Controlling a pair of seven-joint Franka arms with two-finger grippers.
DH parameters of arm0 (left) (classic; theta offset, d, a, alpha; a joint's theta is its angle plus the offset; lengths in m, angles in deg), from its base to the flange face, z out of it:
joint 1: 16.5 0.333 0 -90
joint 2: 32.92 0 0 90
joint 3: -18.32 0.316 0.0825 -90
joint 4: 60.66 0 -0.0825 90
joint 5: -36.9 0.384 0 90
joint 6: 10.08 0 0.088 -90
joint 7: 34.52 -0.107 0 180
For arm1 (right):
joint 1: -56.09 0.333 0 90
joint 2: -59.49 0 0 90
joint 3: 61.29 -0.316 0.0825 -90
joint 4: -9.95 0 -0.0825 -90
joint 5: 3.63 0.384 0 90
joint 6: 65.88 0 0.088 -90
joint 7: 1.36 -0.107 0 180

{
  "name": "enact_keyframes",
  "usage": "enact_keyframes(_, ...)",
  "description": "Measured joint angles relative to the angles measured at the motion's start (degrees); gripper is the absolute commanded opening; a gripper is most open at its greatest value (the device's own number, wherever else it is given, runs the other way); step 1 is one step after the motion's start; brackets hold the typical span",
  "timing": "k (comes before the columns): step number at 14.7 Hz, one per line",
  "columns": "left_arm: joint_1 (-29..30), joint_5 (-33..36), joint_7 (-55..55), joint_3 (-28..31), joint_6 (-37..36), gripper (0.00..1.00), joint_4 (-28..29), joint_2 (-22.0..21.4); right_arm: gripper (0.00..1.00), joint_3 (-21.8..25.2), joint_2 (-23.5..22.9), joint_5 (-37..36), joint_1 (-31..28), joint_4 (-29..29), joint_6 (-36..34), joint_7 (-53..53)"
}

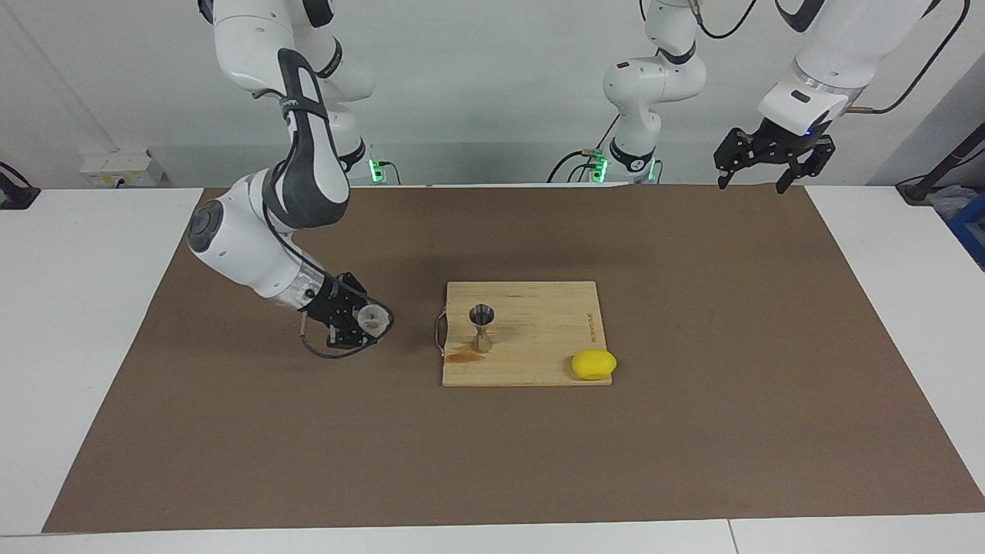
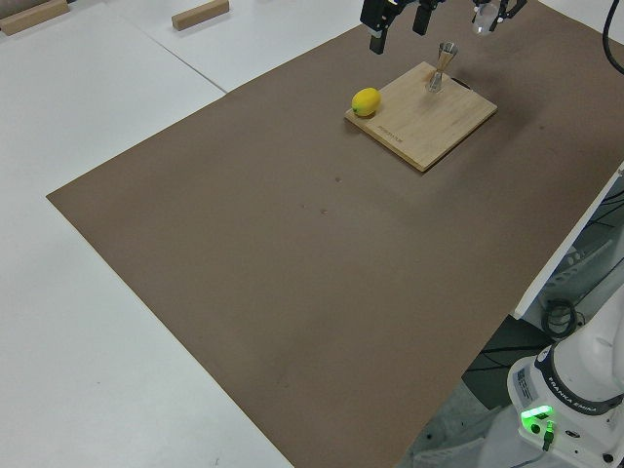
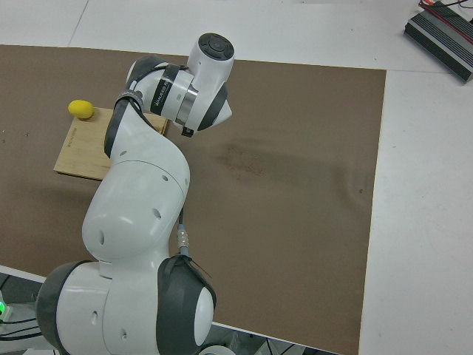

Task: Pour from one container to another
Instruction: 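Lift the clear cup with the right gripper above the metal cup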

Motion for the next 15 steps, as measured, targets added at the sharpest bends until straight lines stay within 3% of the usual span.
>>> enact_keyframes(15, -1.19, 0.00, 0.08, 2.25, 0.00, 1.00, 0.08, -0.06, 0.00, -0.02, -4.76, -14.67, 12.77, 13.20, -5.76, -19.03)
